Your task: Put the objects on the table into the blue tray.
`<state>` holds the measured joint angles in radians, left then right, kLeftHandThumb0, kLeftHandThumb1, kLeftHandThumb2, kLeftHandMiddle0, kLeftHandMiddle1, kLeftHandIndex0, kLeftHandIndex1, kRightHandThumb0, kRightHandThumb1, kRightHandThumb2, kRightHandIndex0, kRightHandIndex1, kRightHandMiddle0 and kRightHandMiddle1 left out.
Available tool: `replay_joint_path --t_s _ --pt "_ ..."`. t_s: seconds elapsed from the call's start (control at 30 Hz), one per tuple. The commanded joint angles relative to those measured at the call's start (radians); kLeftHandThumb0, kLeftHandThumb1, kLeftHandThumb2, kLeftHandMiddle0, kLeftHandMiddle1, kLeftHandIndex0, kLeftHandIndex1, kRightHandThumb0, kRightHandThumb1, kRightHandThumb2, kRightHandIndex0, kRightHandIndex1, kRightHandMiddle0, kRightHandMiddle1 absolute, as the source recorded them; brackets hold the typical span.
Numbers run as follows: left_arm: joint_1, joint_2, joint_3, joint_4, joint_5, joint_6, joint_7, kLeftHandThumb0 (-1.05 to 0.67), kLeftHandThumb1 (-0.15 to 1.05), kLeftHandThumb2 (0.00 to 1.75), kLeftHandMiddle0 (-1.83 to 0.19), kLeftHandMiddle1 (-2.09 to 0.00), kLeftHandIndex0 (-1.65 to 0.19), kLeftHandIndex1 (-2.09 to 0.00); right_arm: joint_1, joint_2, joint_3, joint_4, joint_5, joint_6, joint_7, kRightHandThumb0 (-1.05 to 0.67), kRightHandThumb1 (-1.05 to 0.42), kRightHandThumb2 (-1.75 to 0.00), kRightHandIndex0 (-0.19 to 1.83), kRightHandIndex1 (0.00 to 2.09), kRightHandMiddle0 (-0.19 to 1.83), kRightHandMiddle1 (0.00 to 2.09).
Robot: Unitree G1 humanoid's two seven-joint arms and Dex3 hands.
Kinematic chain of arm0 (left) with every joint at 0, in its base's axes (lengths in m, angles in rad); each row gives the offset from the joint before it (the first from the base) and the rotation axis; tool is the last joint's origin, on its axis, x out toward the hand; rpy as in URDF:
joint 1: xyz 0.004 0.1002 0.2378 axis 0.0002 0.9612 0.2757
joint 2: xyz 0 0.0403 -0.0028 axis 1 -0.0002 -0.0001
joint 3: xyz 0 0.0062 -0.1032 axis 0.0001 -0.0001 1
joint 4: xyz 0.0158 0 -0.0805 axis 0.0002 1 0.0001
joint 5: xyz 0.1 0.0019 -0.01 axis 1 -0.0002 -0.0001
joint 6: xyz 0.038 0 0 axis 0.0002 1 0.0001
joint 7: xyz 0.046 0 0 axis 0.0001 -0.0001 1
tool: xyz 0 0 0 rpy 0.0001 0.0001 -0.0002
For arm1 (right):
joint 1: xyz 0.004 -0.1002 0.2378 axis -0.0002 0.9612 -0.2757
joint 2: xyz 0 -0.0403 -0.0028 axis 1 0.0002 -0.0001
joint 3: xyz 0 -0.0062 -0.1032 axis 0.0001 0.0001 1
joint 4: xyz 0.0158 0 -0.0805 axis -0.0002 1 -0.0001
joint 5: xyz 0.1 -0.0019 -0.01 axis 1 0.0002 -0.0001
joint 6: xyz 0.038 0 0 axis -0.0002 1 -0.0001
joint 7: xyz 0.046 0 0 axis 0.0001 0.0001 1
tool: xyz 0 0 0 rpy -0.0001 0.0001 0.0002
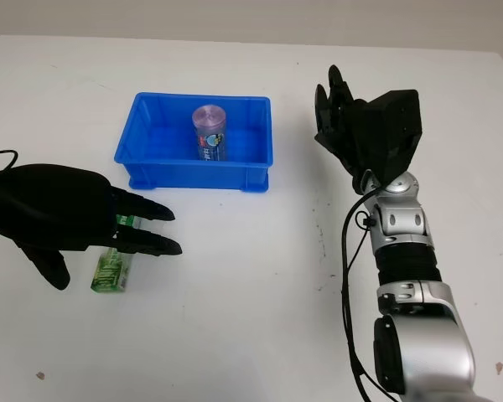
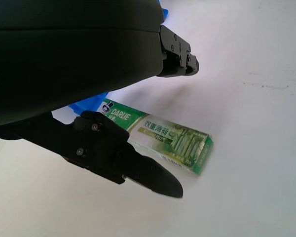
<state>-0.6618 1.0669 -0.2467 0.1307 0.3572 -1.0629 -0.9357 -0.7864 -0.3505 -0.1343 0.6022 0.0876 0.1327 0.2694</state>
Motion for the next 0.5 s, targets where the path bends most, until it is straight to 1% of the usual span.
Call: replay_joint_path --t_s 0.0,0.07,0.1,0.17,0.2,0.23,0.27,0.33,0.37,0.4,0.43,0.47 --pt "-0.023 -0.022 -0.005 0.052 0.064 -0.105 0.061 -0.03 1.03 0.14 -0.27 -0.12 -0.27 -0.17 0.006 -0.011 -0.006 -0.017 0.004 -0.006 0.004 -0.68 -1.05 -0.78 -0.19 0.0 -0.19 0.0" --pt "-0.057 -0.066 0.025 0.136 0.176 -0.258 0.161 -0.06 1.04 0.12 -0.33 -0.16 -0.31 -0.21 0.005 -0.011 -0.006 -0.016 0.002 -0.01 0.004 -0.67 -1.05 -0.79 -0.19 0.0 -0.19 0.0" --pt "-0.078 -0.092 0.046 0.181 0.236 -0.33 0.213 -0.09 1.04 0.11 -0.36 -0.24 -0.31 -0.31 0.006 -0.012 -0.006 -0.017 0.003 -0.008 0.006 -0.68 -1.05 -0.79 -0.19 0.0 -0.19 0.0" --pt "-0.108 -0.132 0.086 0.248 0.345 -0.426 0.308 -0.11 1.05 0.12 -0.25 -0.58 -0.16 -0.68 0.006 -0.013 -0.008 -0.018 0.005 -0.005 0.008 -0.68 -1.05 -0.78 -0.19 0.0 -0.19 0.0" --pt "-0.124 -0.152 0.109 0.276 0.411 -0.467 0.356 -0.14 1.05 0.14 -0.21 -0.78 -0.1 -0.87 0.007 -0.013 -0.009 -0.02 0.006 -0.002 0.009 -0.68 -1.05 -0.78 -0.19 0.0 -0.19 0.0" --pt "-0.141 -0.177 0.138 0.306 0.484 -0.505 0.412 -0.15 1.05 0.16 -0.17 -0.88 -0.06 -0.96 0.009 -0.015 -0.009 -0.024 0.007 0.002 0.013 -0.69 -1.05 -0.78 -0.19 0.0 -0.19 0.0" --pt "-0.155 -0.197 0.158 0.343 0.548 -0.526 0.478 -0.15 1.05 0.19 -0.18 -1.02 -0.05 -1.07 0.011 -0.016 -0.01 -0.029 0.008 0.004 0.014 -0.69 -1.05 -0.78 -0.19 0.0 -0.19 0.0" --pt "-0.168 -0.218 0.172 0.394 0.67 -0.508 0.635 -0.13 1.05 0.24 -0.26 -1.35 -0.12 -1.32 0.018 -0.02 -0.011 -0.038 0.009 0.008 0.017 -0.69 -1.05 -0.78 -0.19 0.0 -0.19 0.0" --pt "-0.174 -0.221 0.169 0.404 0.733 -0.496 0.724 -0.15 1.05 0.28 -0.28 -1.6 -0.12 -1.49 0.021 -0.022 -0.012 -0.043 0.01 0.011 0.02 -0.68 -1.05 -0.78 -0.19 0.0 -0.19 0.0" --pt "-0.18 -0.218 0.156 0.405 0.797 -0.481 0.815 -0.15 1.05 0.3 -0.37 -1.88 -0.16 -1.76 0.025 -0.025 -0.011 -0.05 0.01 0.017 0.023 -0.68 -1.05 -0.79 -0.19 0.0 -0.19 0.0" --pt "-0.189 -0.21 0.132 0.401 0.857 -0.46 0.904 -0.15 1.05 0.32 -0.45 -1.98 -0.17 -1.92 0.029 -0.029 -0.009 -0.058 0.007 0.026 0.025 -0.68 -1.05 -0.79 -0.19 0.0 -0.19 0.0" --pt "-0.197 -0.201 0.103 0.399 0.905 -0.437 0.982 -0.16 1.05 0.37 -0.55 -2.04 -0.2 -2.01 0.031 -0.032 -0.009 -0.066 0.008 0.036 0.027 -0.68 -1.05 -0.79 -0.19 0.0 -0.19 0.0"
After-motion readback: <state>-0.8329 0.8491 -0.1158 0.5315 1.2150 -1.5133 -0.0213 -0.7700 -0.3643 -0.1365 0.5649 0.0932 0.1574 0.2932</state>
